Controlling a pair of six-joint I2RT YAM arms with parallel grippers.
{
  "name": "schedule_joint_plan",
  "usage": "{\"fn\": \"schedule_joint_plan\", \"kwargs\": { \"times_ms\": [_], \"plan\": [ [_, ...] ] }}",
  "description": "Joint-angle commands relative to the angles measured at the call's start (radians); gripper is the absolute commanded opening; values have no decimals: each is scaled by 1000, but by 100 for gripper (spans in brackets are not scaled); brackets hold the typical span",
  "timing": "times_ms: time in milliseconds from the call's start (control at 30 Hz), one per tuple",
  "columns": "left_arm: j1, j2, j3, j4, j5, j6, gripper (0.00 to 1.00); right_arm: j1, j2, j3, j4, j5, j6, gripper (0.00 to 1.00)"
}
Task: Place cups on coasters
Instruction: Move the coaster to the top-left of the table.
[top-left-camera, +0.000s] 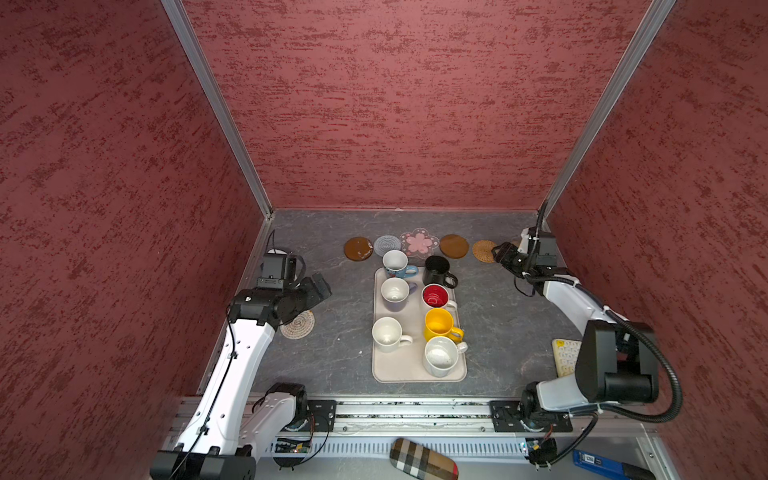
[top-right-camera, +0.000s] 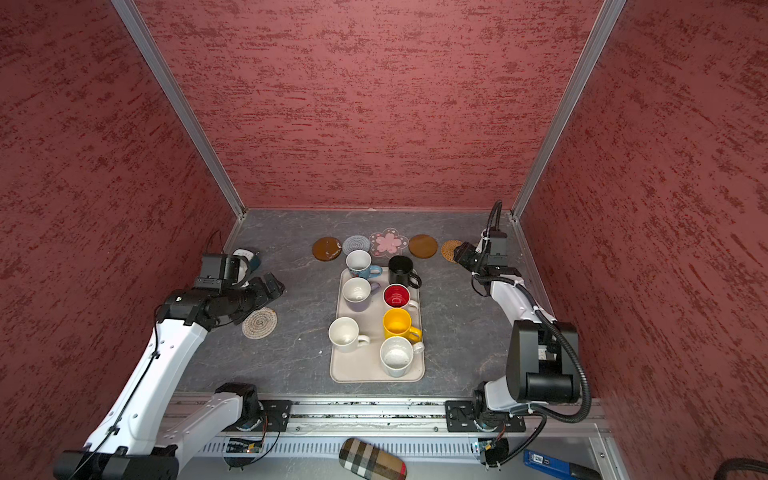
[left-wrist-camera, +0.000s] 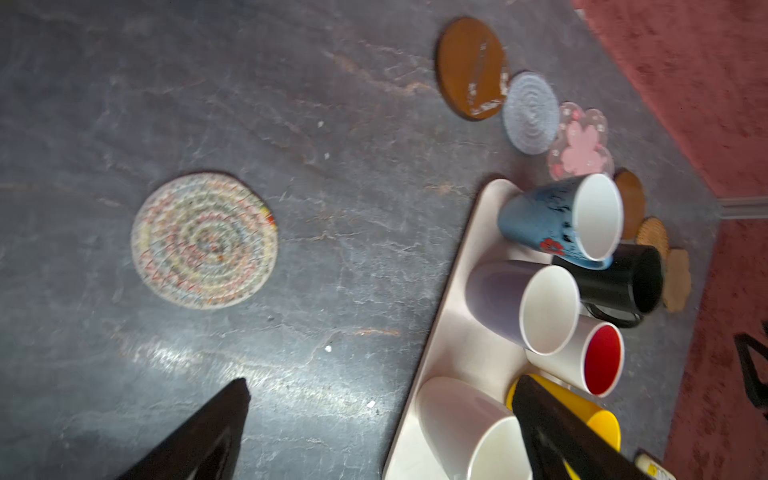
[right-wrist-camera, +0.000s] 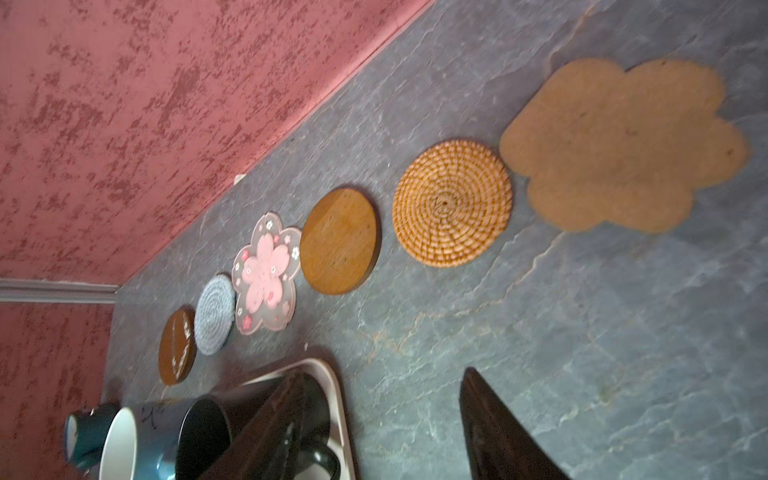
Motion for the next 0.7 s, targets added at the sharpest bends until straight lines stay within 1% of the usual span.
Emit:
{"fn": "schedule_joint_plan", "kwargs": {
  "times_ms": [0,33,100,167,267,300,367,467,533,600,667],
  "plan": [
    [36,-7,-46,-21,-42,-81,100,22,-83,-68,144,-35,50,57],
    [42,-8,-65,-8,-42,-86,97,27,-97,-87,158,-40,59,55],
    [56,-1,-109,24,-52,-94,83,36,-118,-121,182,-52,80,53],
    [72,13,-139,31,-81,-112,81,40,-130,-139,193,-72,90,53],
    [97,21,-182,56,-91,-127,82,53,-157,-174,242,-102,116,53],
    [104,22,-191,62,-99,-131,84,54,-162,-192,274,-125,129,55],
    [123,31,-209,76,-108,-135,86,54,-156,-222,349,-216,154,61],
    [168,68,-224,100,-71,-130,93,54,-142,-238,407,-284,192,72],
    [189,101,-223,112,-58,-126,94,54,-144,-262,477,-331,229,82],
    [198,131,-225,124,-63,-123,94,54,-157,-285,533,-351,262,91],
    [204,162,-227,132,-80,-123,92,54,-173,-296,551,-353,272,96]
  ]
}}
